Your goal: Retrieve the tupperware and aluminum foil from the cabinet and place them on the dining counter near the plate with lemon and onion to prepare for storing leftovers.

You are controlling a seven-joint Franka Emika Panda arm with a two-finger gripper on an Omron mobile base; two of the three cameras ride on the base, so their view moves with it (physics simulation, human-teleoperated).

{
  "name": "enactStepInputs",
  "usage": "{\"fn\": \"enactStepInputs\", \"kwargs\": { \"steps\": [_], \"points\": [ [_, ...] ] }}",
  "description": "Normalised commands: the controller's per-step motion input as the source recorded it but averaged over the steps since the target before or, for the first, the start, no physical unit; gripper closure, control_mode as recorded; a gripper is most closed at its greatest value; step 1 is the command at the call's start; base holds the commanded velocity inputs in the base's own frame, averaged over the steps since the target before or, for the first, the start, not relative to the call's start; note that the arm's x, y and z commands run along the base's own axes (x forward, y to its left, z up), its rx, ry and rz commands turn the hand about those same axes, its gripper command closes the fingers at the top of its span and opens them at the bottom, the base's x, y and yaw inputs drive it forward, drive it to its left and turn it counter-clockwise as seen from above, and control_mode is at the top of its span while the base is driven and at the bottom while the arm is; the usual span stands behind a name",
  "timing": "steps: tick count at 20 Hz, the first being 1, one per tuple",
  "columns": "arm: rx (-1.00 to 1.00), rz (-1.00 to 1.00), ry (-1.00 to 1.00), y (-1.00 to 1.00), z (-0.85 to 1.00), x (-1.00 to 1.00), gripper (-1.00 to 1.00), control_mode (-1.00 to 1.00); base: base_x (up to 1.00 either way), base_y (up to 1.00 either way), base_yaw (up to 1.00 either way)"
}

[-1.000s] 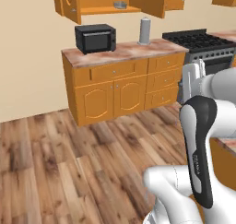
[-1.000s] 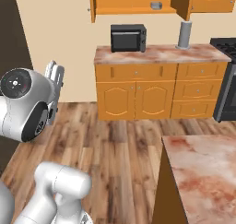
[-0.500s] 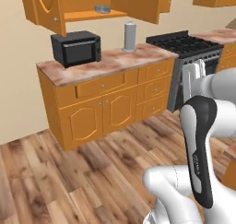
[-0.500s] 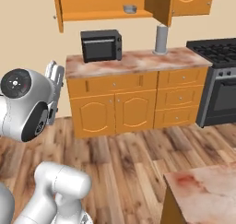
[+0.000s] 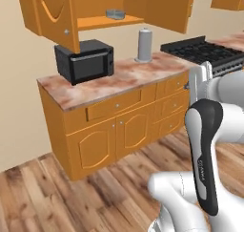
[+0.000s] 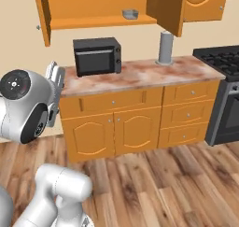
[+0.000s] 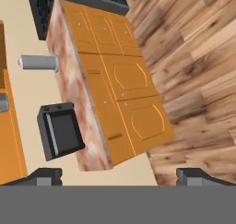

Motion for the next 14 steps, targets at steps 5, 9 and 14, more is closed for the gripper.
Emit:
{"fn": "enactStepInputs", "kwargs": {
  "steps": [5,9,14],
  "points": [
    [0.00,0.00,0.00,0.00,0.00,0.00,-1.00,1.00,1.00,-0.48,0.31],
    [0.00,0.00,0.00,0.00,0.00,0.00,-1.00,1.00,1.00,-0.65,0.29],
    [0.00,0.00,0.00,0.00,0.00,0.00,-1.00,1.00,0.99,-0.64,0.21]
  ]
}}
